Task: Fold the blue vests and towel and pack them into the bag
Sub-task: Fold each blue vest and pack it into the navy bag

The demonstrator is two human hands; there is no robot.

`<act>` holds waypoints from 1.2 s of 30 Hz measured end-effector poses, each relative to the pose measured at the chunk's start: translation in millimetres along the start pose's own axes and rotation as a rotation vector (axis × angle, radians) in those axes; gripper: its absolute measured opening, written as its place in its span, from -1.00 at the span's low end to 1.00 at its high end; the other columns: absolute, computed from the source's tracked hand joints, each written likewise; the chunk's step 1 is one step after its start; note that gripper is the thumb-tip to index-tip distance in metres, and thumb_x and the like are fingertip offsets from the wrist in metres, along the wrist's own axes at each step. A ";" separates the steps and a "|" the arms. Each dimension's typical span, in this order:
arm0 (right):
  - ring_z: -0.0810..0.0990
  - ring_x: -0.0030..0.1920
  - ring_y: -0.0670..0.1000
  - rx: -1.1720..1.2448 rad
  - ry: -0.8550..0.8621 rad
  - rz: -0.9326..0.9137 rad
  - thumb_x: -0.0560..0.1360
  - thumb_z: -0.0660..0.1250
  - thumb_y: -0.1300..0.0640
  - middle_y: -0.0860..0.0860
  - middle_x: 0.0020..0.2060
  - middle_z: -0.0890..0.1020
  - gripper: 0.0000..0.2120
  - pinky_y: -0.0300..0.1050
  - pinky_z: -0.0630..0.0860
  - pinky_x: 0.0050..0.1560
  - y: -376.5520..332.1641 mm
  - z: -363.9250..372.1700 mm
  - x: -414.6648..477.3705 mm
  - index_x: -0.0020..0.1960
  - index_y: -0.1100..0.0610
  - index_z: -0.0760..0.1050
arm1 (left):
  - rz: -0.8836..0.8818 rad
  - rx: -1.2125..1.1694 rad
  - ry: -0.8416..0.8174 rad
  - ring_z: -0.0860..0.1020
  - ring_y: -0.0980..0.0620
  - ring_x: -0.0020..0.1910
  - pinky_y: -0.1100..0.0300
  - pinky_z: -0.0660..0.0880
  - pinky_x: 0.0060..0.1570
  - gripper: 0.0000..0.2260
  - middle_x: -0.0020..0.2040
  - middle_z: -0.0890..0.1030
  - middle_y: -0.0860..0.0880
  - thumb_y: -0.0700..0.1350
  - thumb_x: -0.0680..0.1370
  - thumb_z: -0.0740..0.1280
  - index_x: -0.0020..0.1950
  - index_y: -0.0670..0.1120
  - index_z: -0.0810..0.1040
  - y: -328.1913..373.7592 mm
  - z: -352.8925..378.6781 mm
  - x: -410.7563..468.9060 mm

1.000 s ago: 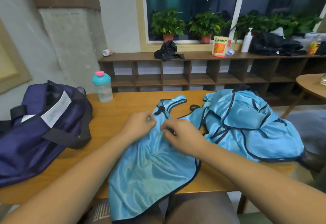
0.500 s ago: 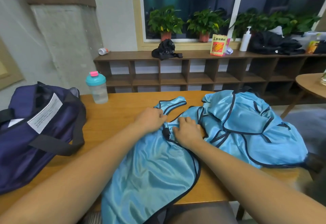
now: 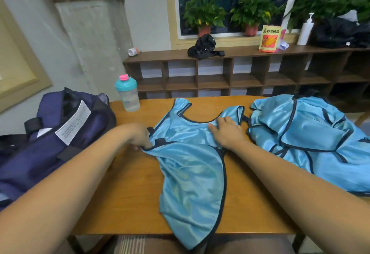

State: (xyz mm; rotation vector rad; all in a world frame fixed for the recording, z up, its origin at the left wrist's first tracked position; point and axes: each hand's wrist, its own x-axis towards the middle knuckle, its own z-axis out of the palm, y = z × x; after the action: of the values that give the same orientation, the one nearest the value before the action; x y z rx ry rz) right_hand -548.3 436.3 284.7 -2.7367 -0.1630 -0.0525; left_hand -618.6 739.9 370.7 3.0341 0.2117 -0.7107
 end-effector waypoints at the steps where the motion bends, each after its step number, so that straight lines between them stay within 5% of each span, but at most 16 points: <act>1: 0.37 0.50 0.23 0.005 -0.007 0.005 0.70 0.08 -0.28 0.17 0.49 0.40 -0.40 0.22 0.29 0.44 -0.3 -2.1 4.3 0.52 0.13 0.35 | 0.002 0.039 -0.078 0.52 -0.05 -0.29 0.30 0.36 -0.48 -0.88 -0.20 0.67 -0.06 -0.06 0.54 0.43 0.00 -0.07 0.65 -0.1 -2.0 -3.5; 3: 0.36 0.51 0.24 -0.005 -0.011 0.022 0.69 0.13 -0.26 0.17 0.50 0.38 -0.41 0.24 0.28 0.46 -2.7 -5.2 11.7 0.54 0.12 0.32 | 0.016 0.134 -0.155 0.48 -0.05 -0.26 0.25 0.36 -0.42 -0.85 -0.16 0.62 -0.02 -0.06 0.48 0.50 -0.01 0.00 0.59 2.2 -6.1 -7.9; 6: 0.40 0.47 0.25 -0.016 0.006 0.050 0.69 0.15 -0.22 0.17 0.48 0.37 -0.45 0.25 0.28 0.45 -10.8 -5.7 19.5 0.52 0.12 0.30 | 0.033 0.303 -0.061 0.49 -0.03 -0.18 0.14 0.40 -0.28 -0.72 -0.09 0.59 0.01 0.04 0.45 0.56 0.03 -0.04 0.59 10.1 -17.1 -11.9; 12: 0.36 0.47 0.25 -0.055 -0.004 0.049 0.69 0.14 -0.14 0.18 0.48 0.35 -0.49 0.24 0.24 0.47 -30.3 11.8 29.8 0.54 0.11 0.23 | 0.106 -0.094 0.542 0.55 -0.10 -0.01 0.00 0.56 -0.02 -0.90 0.11 0.56 -0.12 -0.08 0.64 0.29 0.09 -0.07 0.55 36.3 -15.2 30.0; 16: 0.35 0.49 0.23 -0.068 -0.051 0.052 0.70 0.12 -0.03 0.18 0.47 0.38 -0.53 0.20 0.25 0.49 -41.5 19.5 39.8 0.55 0.14 0.22 | 0.103 -0.286 0.477 0.48 -0.19 0.37 -0.03 0.48 0.30 -0.58 0.48 0.37 -0.15 -0.18 0.69 0.24 0.55 -0.12 0.34 48.2 20.0 69.5; 20: 0.27 0.59 0.21 -0.003 -0.040 -0.009 0.71 0.12 -0.13 0.16 0.59 0.31 -0.37 0.18 0.18 0.58 -32.5 23.4 50.7 0.66 0.17 0.12 | 0.071 -0.372 0.474 0.21 -0.16 0.64 -0.10 0.24 0.57 -0.38 0.68 0.18 -0.15 0.09 0.73 0.18 0.71 -0.14 0.08 35.2 58.9 87.7; 27: 0.09 0.68 0.11 -0.129 -0.107 -0.216 0.69 -0.02 -0.37 0.04 0.70 0.13 -0.24 0.12 0.02 0.64 -5.7 15.2 58.0 0.72 0.06 0.05 | 0.183 -0.282 0.477 0.04 -0.03 0.70 -0.09 0.05 0.64 -0.24 0.71 0.13 0.02 0.52 0.55 0.07 0.67 0.17 0.22 10.8 78.5 62.8; 31: 0.05 0.69 0.12 -0.202 -0.154 -0.242 0.67 -0.04 -0.42 0.06 0.70 0.10 -0.21 0.15 0.00 0.65 -3.1 11.5 56.5 0.73 0.05 0.05 | 0.222 -0.298 0.373 0.08 -0.04 0.68 -0.12 0.11 0.62 -0.08 0.69 0.14 0.07 0.70 0.38 0.05 0.64 0.27 0.22 0.5 77.6 41.0; 34: 0.12 0.67 0.17 -0.251 -0.115 -0.201 0.67 -0.04 -0.40 0.15 0.67 0.18 -0.19 0.16 0.10 0.64 -11.9 10.1 55.6 0.70 0.14 0.07 | 0.166 -0.387 0.380 0.31 -0.05 0.54 -0.10 0.33 0.49 -0.18 0.53 0.33 0.07 0.63 0.44 0.15 0.54 0.17 0.38 1.1 62.7 45.1; 36: 0.20 0.63 0.20 -0.236 -0.092 -0.124 0.67 -0.03 -0.39 0.19 0.63 0.24 -0.18 0.17 0.18 0.61 -19.2 12.6 58.9 0.69 0.20 0.11 | 0.150 -0.517 0.488 0.42 -0.05 0.42 0.02 0.39 0.37 -0.41 0.44 0.40 0.02 0.38 0.62 0.24 0.49 0.03 0.45 7.3 51.8 57.4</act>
State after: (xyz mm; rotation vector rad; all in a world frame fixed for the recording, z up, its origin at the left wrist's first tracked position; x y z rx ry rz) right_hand -492.0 465.1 284.1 -2.9625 -0.3746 0.0213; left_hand -589.5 737.5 298.7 2.6213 0.1408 0.1003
